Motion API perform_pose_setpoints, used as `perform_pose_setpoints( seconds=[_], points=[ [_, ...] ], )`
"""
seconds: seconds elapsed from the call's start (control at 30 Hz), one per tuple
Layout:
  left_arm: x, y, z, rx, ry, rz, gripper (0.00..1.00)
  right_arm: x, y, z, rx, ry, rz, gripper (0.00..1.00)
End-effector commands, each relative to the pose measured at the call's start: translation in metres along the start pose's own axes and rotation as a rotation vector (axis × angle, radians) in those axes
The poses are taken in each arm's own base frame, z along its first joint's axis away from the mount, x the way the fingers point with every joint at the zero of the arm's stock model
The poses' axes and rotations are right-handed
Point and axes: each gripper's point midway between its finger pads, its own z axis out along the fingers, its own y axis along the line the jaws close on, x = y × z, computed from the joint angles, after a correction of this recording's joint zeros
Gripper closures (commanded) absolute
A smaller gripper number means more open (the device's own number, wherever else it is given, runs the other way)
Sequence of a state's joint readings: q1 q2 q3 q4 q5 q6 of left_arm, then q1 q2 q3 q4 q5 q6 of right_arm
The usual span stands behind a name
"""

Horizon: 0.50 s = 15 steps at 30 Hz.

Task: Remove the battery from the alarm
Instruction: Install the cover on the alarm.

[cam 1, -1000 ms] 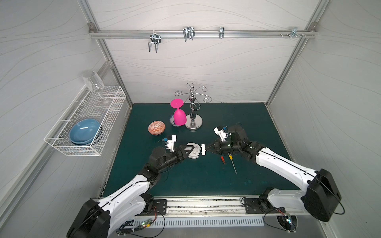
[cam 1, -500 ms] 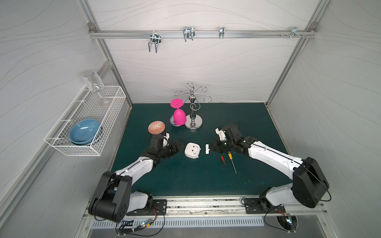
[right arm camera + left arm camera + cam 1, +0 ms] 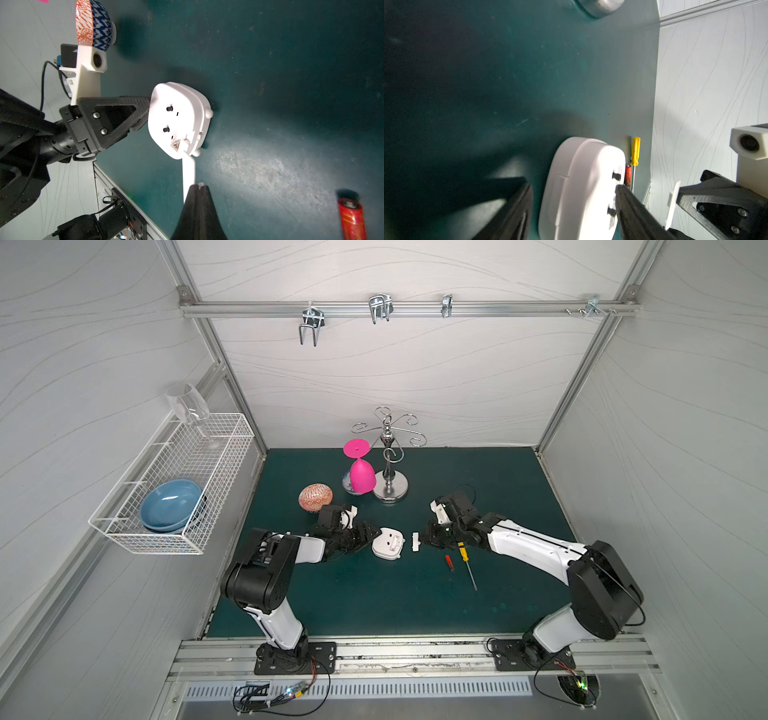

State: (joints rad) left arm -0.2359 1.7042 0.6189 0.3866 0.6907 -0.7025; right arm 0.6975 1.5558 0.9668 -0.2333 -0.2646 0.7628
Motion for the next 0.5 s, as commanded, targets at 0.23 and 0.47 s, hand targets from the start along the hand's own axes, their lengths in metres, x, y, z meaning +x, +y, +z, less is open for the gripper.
perform_pose_setpoints(
  seconds=[0.23, 0.47],
  points=[
    [0.021, -0.026, 0.016, 0.048, 0.021, 0.061, 0.34, -0.011, 0.007, 0.023, 0.029, -0.003, 0.001, 1.0],
    [0.033, -0.025, 0.018, 0.021, 0.024, 0.058, 0.35, -0.006, 0.001, 0.03, 0.069, 0.022, -0.001, 1.0]
  ],
)
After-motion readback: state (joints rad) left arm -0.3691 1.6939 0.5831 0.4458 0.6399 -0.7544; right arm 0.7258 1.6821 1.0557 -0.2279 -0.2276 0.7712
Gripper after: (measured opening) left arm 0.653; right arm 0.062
